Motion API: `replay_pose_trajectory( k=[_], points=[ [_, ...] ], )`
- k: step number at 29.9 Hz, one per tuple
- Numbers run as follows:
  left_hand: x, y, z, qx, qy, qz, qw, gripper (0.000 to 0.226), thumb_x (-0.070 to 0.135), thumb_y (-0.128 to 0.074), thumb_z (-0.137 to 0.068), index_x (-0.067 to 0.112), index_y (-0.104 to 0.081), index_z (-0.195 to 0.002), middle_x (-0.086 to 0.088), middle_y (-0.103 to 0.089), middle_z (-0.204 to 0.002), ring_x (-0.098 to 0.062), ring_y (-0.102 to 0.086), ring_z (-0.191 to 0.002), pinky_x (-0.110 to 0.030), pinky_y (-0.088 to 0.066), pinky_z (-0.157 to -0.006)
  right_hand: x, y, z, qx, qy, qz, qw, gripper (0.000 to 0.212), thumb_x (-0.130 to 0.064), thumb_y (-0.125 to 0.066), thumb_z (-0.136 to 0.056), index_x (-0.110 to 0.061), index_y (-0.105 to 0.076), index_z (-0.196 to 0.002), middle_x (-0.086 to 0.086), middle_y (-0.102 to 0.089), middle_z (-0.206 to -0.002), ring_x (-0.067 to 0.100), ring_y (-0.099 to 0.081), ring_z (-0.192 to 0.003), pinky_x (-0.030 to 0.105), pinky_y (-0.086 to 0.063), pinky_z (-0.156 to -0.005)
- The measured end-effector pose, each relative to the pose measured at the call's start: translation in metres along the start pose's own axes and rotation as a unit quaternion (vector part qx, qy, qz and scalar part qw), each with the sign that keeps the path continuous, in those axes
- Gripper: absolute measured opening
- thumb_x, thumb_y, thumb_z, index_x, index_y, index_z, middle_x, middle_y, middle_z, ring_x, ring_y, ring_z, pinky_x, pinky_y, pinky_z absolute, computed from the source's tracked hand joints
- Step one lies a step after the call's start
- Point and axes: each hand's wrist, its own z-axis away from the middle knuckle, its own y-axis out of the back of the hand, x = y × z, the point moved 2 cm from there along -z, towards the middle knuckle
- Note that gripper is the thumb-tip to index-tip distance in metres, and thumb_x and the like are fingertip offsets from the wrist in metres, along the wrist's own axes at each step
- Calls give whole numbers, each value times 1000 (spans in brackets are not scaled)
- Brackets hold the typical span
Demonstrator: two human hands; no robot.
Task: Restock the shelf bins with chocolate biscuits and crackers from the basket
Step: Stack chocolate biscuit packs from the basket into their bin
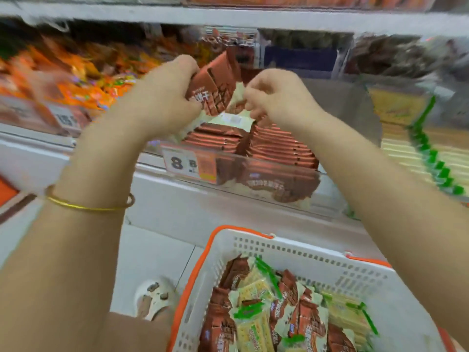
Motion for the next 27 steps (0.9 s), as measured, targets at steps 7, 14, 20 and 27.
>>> replay_pose_trajectory(
  k=[7,14,20,27],
  points=[
    [-21,-39,-31,26,-26,-66,997,32,5,-51,-88,11,-48,-119,-18,-57,-112,-37,-51,-102,-43,-40,-79,49,-53,-65,-160,9,275,948,46,-49,-74,-72,-28,-64,-112,5,-62,-111,22,-57,-93,27,-43,-78],
    [-39,-29,-46,-11,-19,-16,1000,33,0,-53,-87,22,-49,-112,-4,-52,-104,-27,-49,-92,-39,-44,-77,48,-41,-69,-129,24,276,952,38,-39,-72,-77,-11,-64,-102,3,-62,-102,22,-56,-96,33,-47,-82],
    [-36,-41,-52,-74,-45,-19,996,36,-3,-54,-85,28,-51,-103,0,-53,-100,-23,-50,-90,-36,-43,-76,57,-27,-73,58,-4,211,976,25,-43,-60,-88,-20,-66,-97,-4,-62,-101,17,-57,-95,33,-47,-76],
    [-27,-78,-79,2,-62,-60,996,35,1,-53,-87,23,-57,-114,-3,-56,-106,-29,-49,-106,-39,-36,-87,62,-33,-80,138,-89,29,986,29,-36,-60,-91,-14,-42,-94,7,-60,-91,28,-66,-82,47,-56,-76]
  ],
)
